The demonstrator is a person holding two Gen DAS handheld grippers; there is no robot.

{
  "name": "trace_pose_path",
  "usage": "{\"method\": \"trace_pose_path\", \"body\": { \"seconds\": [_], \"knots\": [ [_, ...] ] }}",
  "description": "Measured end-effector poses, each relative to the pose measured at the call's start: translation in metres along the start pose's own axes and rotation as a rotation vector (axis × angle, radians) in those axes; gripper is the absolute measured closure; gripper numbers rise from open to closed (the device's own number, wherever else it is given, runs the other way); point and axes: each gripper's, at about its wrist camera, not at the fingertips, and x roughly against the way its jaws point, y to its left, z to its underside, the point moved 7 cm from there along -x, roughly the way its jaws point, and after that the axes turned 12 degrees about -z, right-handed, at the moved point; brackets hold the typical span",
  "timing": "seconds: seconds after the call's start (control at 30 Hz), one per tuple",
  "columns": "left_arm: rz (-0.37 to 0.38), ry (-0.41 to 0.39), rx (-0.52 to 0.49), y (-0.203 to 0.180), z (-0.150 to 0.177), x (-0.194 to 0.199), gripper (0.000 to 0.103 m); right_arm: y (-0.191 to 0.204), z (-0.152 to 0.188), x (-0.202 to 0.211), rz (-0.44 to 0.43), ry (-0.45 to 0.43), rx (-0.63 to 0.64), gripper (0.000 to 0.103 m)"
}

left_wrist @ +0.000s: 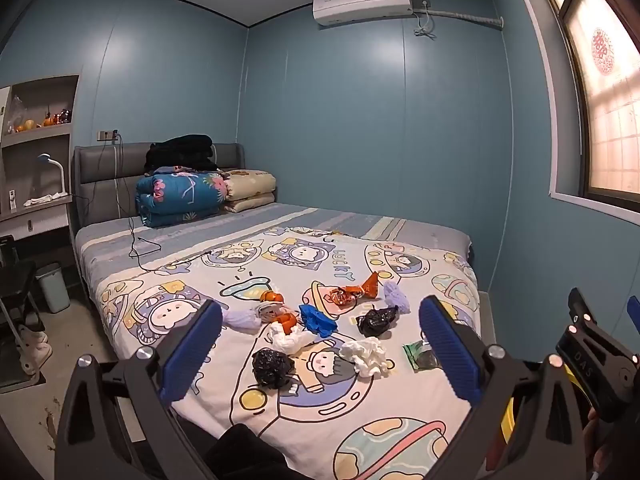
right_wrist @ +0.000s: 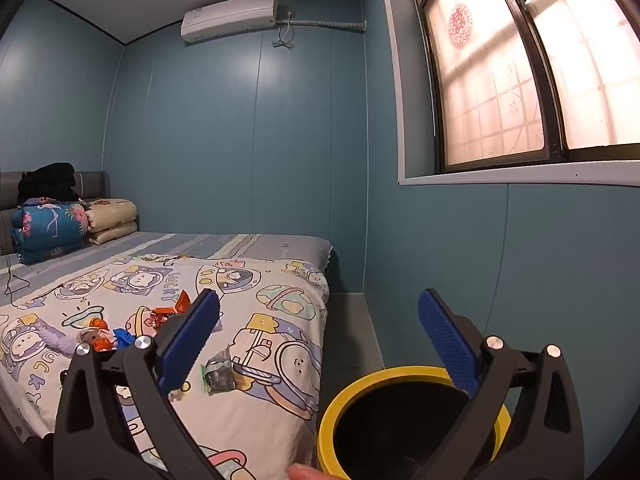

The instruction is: Collect trash

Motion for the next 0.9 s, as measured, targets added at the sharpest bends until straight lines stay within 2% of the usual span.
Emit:
{"method": "trace_pose_path", "body": {
  "seconds": [0.9],
  "knots": [
    [-0.007, 0.013, -0.002, 0.0022, 0.002, -0.0022, 0.008, 0.0006, 0.0007, -0.0013, -0.003, 0.003, -0.003, 0.008]
  ]
}}
